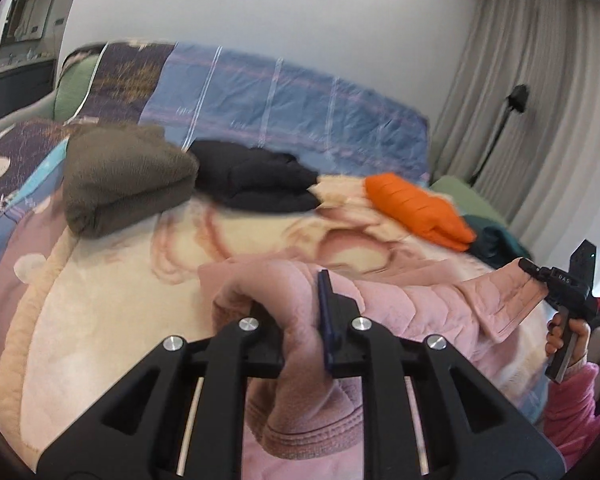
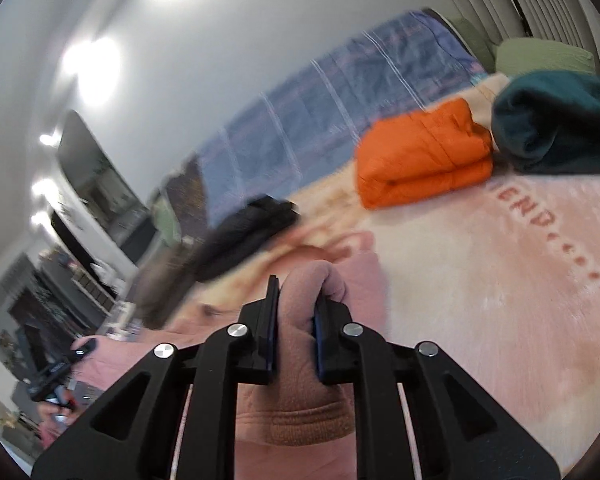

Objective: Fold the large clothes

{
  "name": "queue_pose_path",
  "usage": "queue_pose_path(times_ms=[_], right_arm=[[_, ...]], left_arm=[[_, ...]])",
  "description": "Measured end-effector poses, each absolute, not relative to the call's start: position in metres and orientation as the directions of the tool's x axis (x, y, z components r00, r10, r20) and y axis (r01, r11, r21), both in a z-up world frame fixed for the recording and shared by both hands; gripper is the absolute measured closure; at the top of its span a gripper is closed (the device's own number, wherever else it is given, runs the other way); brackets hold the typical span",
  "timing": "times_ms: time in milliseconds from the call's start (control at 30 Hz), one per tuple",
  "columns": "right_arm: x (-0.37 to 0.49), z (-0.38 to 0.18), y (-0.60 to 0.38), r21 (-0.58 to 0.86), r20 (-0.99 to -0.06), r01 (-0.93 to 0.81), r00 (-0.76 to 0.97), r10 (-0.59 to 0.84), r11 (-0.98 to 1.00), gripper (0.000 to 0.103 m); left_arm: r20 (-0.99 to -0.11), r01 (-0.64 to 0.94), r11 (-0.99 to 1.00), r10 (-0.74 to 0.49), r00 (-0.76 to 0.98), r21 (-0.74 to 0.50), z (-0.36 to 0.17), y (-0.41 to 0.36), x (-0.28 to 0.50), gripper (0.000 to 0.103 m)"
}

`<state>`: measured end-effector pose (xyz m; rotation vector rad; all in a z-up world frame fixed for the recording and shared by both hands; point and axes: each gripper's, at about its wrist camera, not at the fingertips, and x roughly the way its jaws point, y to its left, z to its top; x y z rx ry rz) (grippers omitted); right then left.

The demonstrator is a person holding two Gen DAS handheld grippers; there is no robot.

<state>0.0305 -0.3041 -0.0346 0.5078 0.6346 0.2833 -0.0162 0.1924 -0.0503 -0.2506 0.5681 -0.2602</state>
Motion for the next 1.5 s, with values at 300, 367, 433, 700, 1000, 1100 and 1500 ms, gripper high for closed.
queue_pose_path(times_ms=[300,367,433,700,1000,1100,1500], right_arm=[[0.047,-0.065,-0.294,0.445,-0.588,-0.064,0.731,0.346,0.893,0.034],[0.030,-0.047,-0.291,0.352,-0.567,-0.063,0.780,0.266,0.934,0.026],[0.014,-0.035,-0.286,0.270,-0.547,-0.100,0.803,0.238,0.958,0.020],[-0.045,-0.052,-0.242,-0.154,-0.606,-0.246,0.788,0.105,0.957,0.009],[-0.035,-0.085,-0.223,-0.281,-0.648,-0.254,0.761,0.012,0.926,0.002],[-0.024,-0.081,-0.220,-0.298,-0.630,-0.239,0.776,-0.003,0.924,0.002],[0.073,-0.036,-0.247,-0.065,-0.570,-0.043,0.821,-0.002,0.997,0.002]], left_arm=[[-0.576,0.117,0.933,-0.306,0.758,-0.340,-0.112,0.211,0.025,0.080],[-0.565,0.136,0.926,-0.327,0.758,-0.353,-0.104,0.214,0.017,0.074],[-0.548,0.139,0.923,-0.329,0.769,-0.358,-0.096,0.217,0.006,0.049],[-0.454,0.162,0.984,-0.180,0.873,-0.079,-0.059,0.198,-0.068,0.024],[-0.579,0.284,0.860,0.016,0.815,0.424,-0.119,0.113,-0.075,0.015],[-0.580,0.262,0.874,0.028,0.814,0.410,-0.120,0.116,-0.062,0.013],[-0.494,0.093,0.954,0.062,0.867,0.284,-0.067,0.145,0.035,0.013]])
